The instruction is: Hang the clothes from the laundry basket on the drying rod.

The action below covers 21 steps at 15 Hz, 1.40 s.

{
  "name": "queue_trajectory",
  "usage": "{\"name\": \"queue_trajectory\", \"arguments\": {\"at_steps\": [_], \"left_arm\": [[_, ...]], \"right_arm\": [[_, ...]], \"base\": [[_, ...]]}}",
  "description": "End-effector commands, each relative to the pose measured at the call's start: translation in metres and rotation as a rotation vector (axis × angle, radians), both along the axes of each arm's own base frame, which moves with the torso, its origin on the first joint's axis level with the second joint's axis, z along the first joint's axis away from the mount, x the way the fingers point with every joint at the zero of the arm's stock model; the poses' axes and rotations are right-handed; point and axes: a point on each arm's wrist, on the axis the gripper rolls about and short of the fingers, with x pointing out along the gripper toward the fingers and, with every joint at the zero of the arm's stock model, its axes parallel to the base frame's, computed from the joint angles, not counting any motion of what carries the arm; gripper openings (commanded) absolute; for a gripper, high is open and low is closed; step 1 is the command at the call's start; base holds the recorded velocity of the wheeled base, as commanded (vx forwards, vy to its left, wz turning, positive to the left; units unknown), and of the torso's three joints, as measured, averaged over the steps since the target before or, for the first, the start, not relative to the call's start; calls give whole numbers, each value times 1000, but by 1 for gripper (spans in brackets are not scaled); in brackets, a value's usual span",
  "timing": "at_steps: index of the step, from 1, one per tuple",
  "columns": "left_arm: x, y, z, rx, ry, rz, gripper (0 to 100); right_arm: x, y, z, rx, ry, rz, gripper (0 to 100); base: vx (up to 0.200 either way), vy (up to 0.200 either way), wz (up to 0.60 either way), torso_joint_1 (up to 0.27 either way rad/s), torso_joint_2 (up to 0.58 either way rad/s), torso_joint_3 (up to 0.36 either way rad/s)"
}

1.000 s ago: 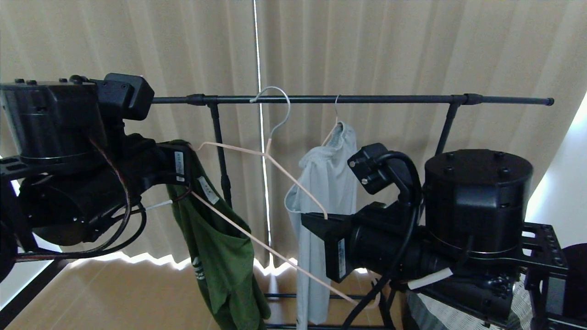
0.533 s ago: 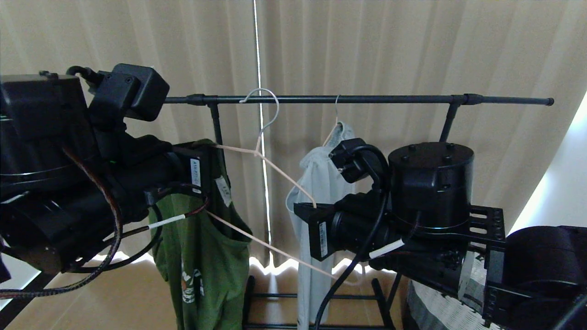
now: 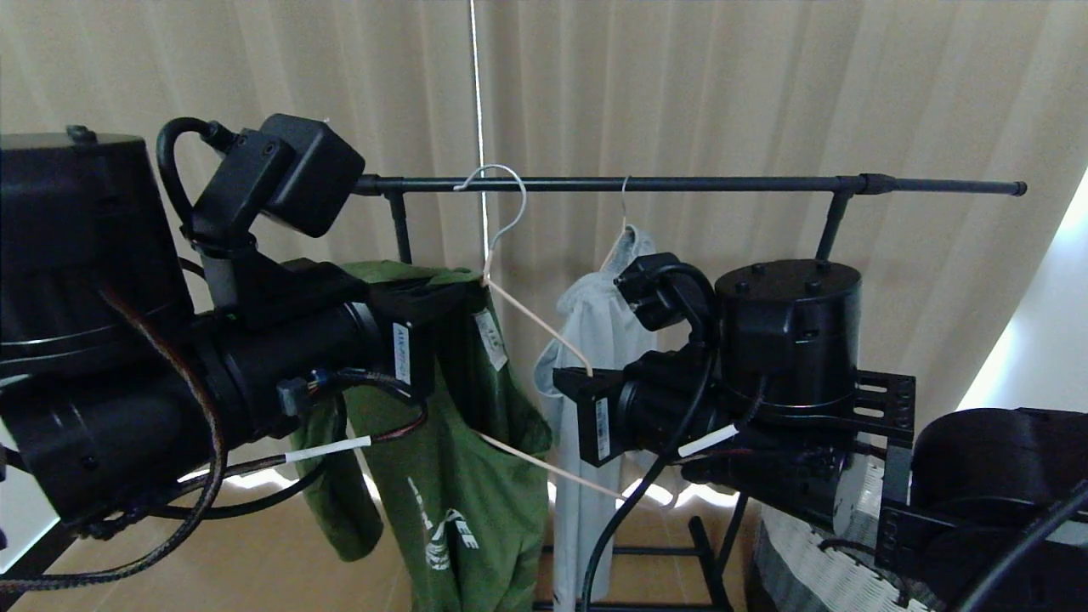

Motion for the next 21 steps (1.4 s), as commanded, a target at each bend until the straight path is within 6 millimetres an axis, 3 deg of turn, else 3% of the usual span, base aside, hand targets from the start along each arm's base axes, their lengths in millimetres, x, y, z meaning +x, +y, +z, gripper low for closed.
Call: {"name": "queue_trajectory", "arguments": {"at_steps": [1, 5, 12, 13, 21], "left_arm": [[-3, 1, 1, -4, -4, -25, 0], [-11, 8, -8, 17, 14, -42, 0], [-20, 15, -5, 4, 0, -41, 0], [-21, 16, -8, 12, 4, -41, 100], [-45, 39, -9, -7, -20, -35, 100]], "right_arm": [[0, -2, 2, 4, -3, -6, 0], [-4, -8, 13, 20, -33, -7, 0], [-7, -14, 25, 33, -80, -6, 0], [-8, -14, 26, 30, -85, -3, 0], [-7, -34, 33, 28, -111, -43, 0]], "base": [[0, 0, 0, 0, 0, 0], [0, 0, 0, 0, 0, 0], [0, 0, 0, 0, 0, 0], [0, 0, 0, 0, 0, 0], [0, 0, 0, 0, 0, 0]]}}
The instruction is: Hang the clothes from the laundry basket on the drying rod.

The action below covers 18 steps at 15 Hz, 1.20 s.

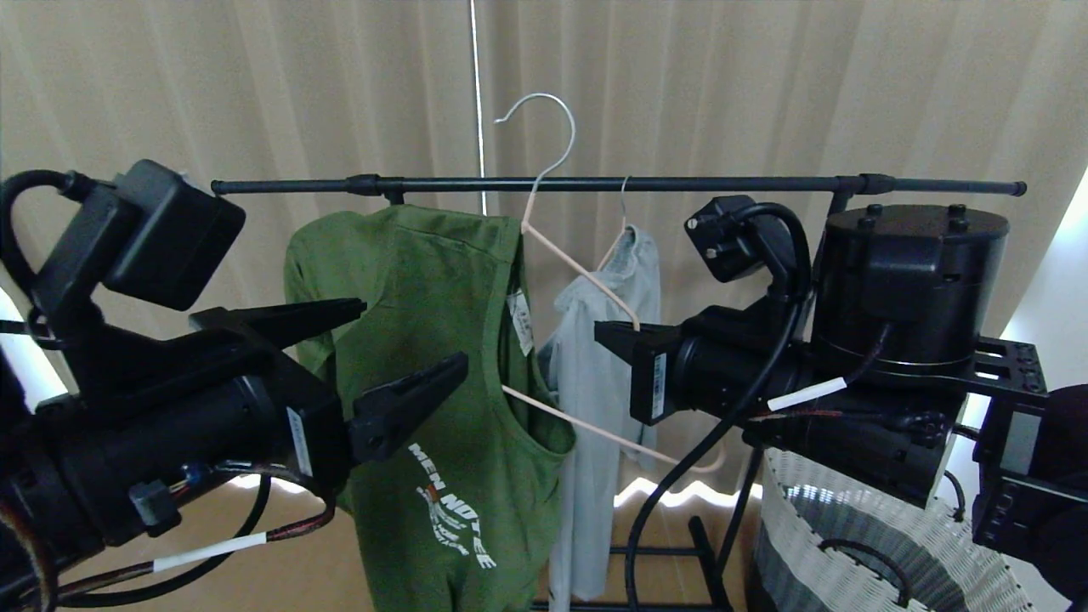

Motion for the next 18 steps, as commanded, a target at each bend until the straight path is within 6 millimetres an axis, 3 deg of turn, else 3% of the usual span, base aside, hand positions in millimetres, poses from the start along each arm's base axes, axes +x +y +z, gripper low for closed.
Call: {"name": "queue_trajectory", "arguments": {"at_steps": [1, 4, 9, 18], "left_arm": [[-9, 11, 2, -8, -27, 12, 100], [-14, 23, 2, 19, -64, 47, 100], [-6, 48, -9, 264, -160, 169, 100], [5, 41, -9, 349, -202, 74, 100]], "right_arm": [[-1, -13, 1, -8, -7, -25, 0], [-7, -24, 2, -7, -10, -37, 0], [-13, -62, -14, -118, -12, -95, 0], [-21, -77, -20, -124, 2, -8, 0]], "base": [[0, 0, 0, 0, 0, 0], [0, 0, 0, 0, 0, 0], [0, 0, 0, 0, 0, 0], [0, 0, 0, 0, 0, 0]]}}
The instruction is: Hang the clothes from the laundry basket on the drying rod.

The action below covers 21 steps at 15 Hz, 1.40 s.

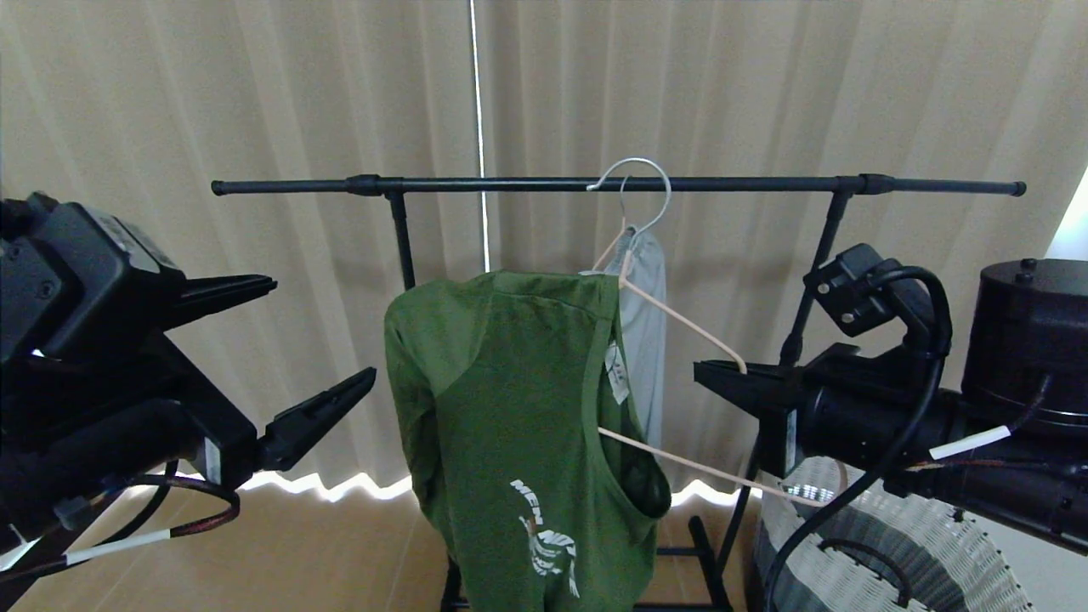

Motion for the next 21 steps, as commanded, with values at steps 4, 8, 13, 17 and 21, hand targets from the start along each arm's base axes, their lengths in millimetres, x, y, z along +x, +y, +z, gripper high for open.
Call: {"name": "queue_trajectory", "arguments": {"at_steps": [4, 8, 13, 17, 21], "left_arm": [[27, -16, -3, 83, 14, -17, 100], [32, -25, -2, 144, -22, -174, 100], [41, -45, -2, 179, -29, -246, 100], [52, -51, -12, 227, -7, -249, 100], [52, -50, -12, 231, -9, -223, 100]], "right_arm": [[-6, -3, -4, -24, -4, 57, 0], [-6, -2, -8, -55, -10, 110, 0], [-2, 3, -10, -88, -34, 134, 0], [-5, 5, -9, -72, -96, 217, 0], [-14, 10, -10, -67, -118, 276, 0]], "base": [[0, 0, 0, 0, 0, 0], [0, 0, 0, 0, 0, 0], [0, 0, 0, 0, 0, 0], [0, 0, 0, 0, 0, 0], [0, 0, 0, 0, 0, 0]]}}
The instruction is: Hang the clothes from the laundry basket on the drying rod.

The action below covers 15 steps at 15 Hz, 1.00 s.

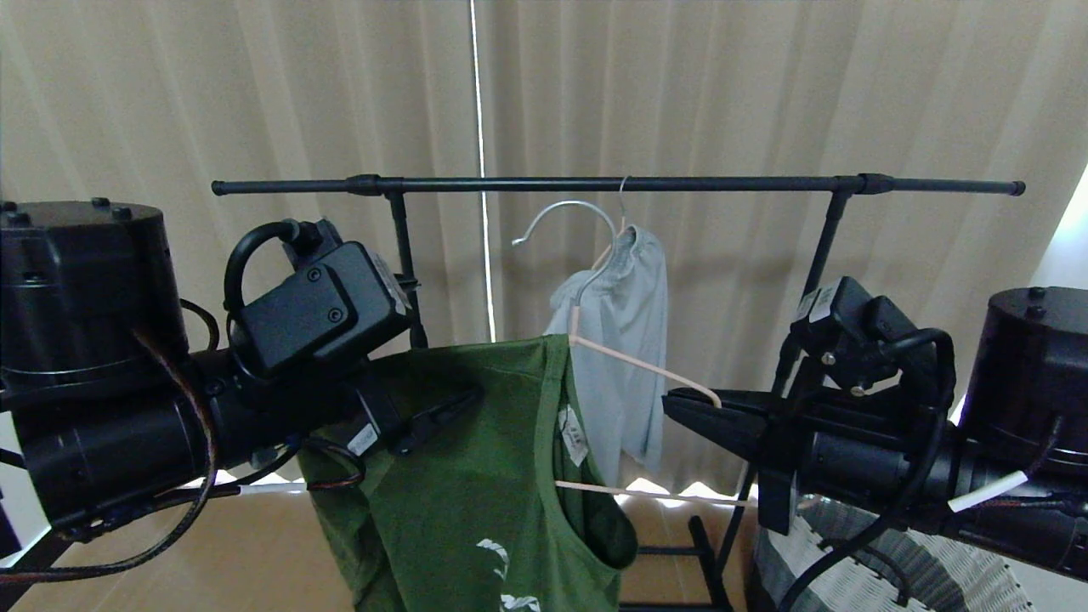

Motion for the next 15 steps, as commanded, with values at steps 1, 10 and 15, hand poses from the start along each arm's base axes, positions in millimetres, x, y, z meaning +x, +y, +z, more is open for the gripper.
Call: {"name": "queue_trajectory", "arguments": {"at_steps": [1, 10, 15], "left_arm": [[1, -1, -1, 2, 4, 0, 100], [-1, 0, -2, 2, 4, -1, 0], [-2, 1, -4, 1, 11, 1, 0]], "right_arm": [[-2, 1, -1, 1, -3, 10, 0], [-4, 2, -2, -1, -1, 18, 0], [-4, 1, -1, 3, -3, 16, 0]], "base": [[0, 0, 0, 0, 0, 0], [0, 0, 0, 0, 0, 0], [0, 0, 0, 0, 0, 0]]}}
